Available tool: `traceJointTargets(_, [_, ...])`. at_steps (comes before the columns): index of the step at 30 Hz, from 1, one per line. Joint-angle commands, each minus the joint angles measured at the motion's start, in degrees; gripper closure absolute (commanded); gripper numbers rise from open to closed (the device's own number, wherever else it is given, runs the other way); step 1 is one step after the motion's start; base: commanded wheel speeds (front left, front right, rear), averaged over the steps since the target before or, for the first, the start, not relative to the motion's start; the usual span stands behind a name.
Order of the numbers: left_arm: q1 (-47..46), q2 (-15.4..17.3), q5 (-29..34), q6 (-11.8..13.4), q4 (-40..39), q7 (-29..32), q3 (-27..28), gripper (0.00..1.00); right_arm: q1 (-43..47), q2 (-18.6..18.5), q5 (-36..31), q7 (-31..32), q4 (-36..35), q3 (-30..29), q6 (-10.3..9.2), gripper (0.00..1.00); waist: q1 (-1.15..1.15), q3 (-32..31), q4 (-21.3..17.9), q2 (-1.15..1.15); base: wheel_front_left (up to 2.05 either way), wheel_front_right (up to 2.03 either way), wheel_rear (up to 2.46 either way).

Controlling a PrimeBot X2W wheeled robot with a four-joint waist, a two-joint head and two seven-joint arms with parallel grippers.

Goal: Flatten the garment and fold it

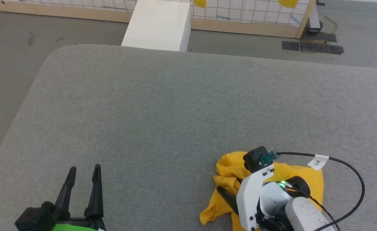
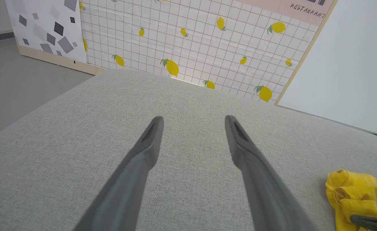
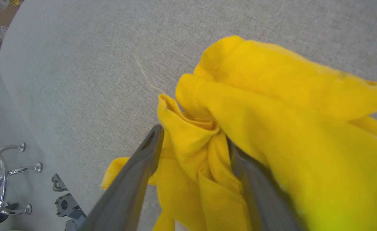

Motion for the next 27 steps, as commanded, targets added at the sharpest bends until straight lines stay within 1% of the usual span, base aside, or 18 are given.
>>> traceJointTargets(1, [-1.10, 0.15, -0.24, -0.41, 0.16, -0.21, 0.07, 0.00, -0.82, -0.43, 0.74, 0.46, -0.48, 0.13, -0.12, 0.00, 0.00, -0.03, -0.45, 0.00, 0.00, 0.00, 0.00])
traceJointTargets(2, [-1.03, 0.07, -0.37, -0.41, 0.20, -0.21, 0.14, 0.00, -1.08, -0.43, 2.41, 2.04, -3.45, 0.83, -0.12, 0.00, 0.00, -0.19, -1.17, 0.00, 0.00, 0.00, 0.00])
traceJointTargets(5, [-0.89, 0.06, -0.37, -0.41, 0.17, -0.21, 0.24, 0.00, -0.80, -0.43, 3.49, 3.87, -7.33, 0.78, -0.12, 0.00, 0.00, -0.35, -1.74, 0.00, 0.00, 0.00, 0.00])
traceJointTargets(9, [-0.88, 0.16, -0.34, -0.41, -0.03, -0.21, 0.13, 0.00, 0.90, -0.43, 4.63, 4.54, -14.63, -1.98, -0.12, 0.00, 0.00, -0.32, -2.26, 0.00, 0.00, 0.00, 0.00])
traceJointTargets(12, [-0.91, 0.29, -0.19, -0.41, -0.27, -0.21, 0.10, 0.00, 2.87, -0.43, 4.28, 1.67, -20.02, -5.80, -0.12, 0.00, 0.00, -0.27, -2.43, 0.00, 0.00, 0.00, 0.00])
traceJointTargets(17, [-0.83, 0.54, 0.15, -0.41, -0.92, -0.21, 0.44, 0.00, 7.53, -0.43, -0.01, -7.04, -27.86, -13.20, -0.12, 0.00, 0.00, 0.13, -3.08, 0.00, 0.00, 0.00, 0.00])
traceJointTargets(19, [-0.74, 0.78, 0.25, -0.41, -1.08, -0.21, 0.48, 0.00, 9.93, -0.43, -1.42, -10.12, -29.58, -16.15, -0.12, 0.00, 0.00, 0.38, -3.54, 0.00, 0.00, 0.00, 0.00])
traceJointTargets(22, [-0.75, 1.04, 0.28, -0.41, -1.29, -0.21, 0.41, 0.00, 13.97, -0.43, -1.07, -12.45, -30.10, -20.02, -0.12, 0.00, 0.00, 0.71, -4.16, 0.00, 0.00, 0.00, 0.00])
traceJointTargets(24, [-0.77, 1.24, 0.27, -0.41, -1.33, -0.21, 0.24, 0.00, 16.87, -0.43, -0.17, -12.51, -29.57, -22.23, -0.12, 0.00, 0.00, 0.89, -4.52, 0.00, 0.00, 0.00, 0.00])
traceJointTargets(27, [-0.77, 1.52, 0.17, -0.41, -1.36, -0.21, 0.07, 0.00, 20.64, -0.43, 0.59, -10.79, -28.78, -24.89, -0.12, 0.00, 0.00, 1.11, -4.90, 0.00, 0.00, 0.00, 0.00])
